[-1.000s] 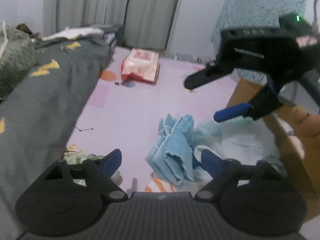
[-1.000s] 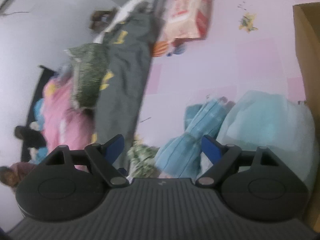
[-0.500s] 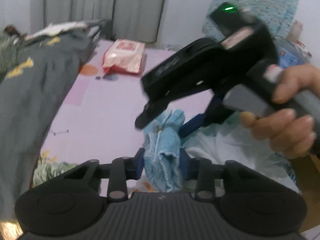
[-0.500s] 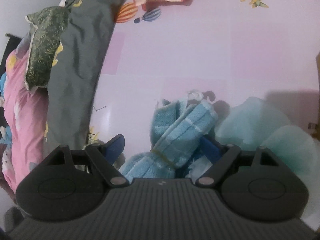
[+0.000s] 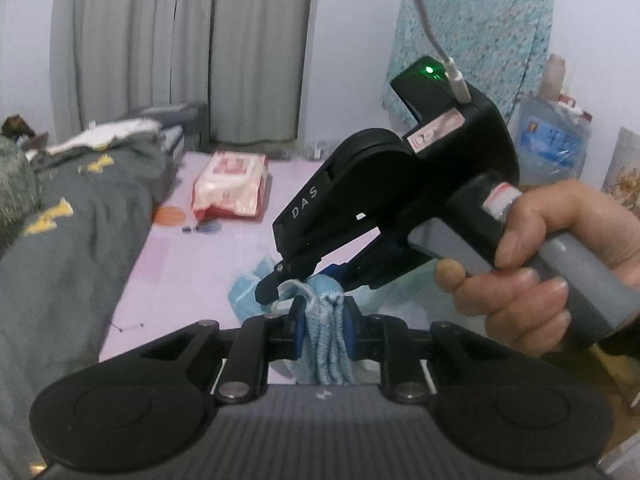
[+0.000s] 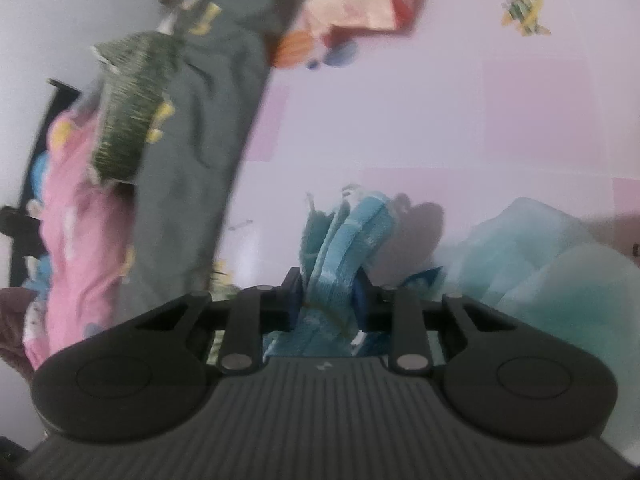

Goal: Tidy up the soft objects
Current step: 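Carry the towel bundle into the box and open the right gripper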

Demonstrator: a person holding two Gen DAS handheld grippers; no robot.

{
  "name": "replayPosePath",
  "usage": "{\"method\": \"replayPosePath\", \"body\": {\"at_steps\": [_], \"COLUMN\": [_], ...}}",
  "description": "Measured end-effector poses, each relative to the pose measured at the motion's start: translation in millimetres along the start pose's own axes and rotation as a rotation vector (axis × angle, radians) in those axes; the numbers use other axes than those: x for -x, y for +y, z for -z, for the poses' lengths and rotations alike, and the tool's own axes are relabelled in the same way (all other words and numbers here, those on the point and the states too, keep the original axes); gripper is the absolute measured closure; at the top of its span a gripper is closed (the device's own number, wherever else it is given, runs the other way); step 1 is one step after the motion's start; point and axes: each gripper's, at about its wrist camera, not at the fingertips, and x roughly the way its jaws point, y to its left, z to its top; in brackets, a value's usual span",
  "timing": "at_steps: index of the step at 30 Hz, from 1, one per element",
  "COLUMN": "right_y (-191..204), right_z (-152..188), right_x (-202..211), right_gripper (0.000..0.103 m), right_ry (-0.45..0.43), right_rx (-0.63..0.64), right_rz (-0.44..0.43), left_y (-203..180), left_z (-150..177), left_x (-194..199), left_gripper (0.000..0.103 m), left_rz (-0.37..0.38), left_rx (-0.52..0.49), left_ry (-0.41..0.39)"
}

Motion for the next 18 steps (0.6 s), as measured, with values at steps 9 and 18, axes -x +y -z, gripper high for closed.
{"method": "replayPosePath", "body": {"at_steps": [9, 18], "right_y": [-3.0, -68.8], "right_z": [33.3, 94.9], "right_x": [89.1, 235.0], "right_gripper": [0.082, 0.083], "right_ry": [-0.157, -0.403], "right_rx": [-0.01, -0.061], "right_rz": [-0.115, 0.01], "left_y": [-44.6, -149.4], "left_z": [-26.1, -45.1], "left_x": [42.1, 43.3], "left_gripper": [0.083, 0.068], "left_rz": [0.096, 0.367], "left_rx": [-0.075, -0.185], "left_ry": [-0.104, -0.148]}}
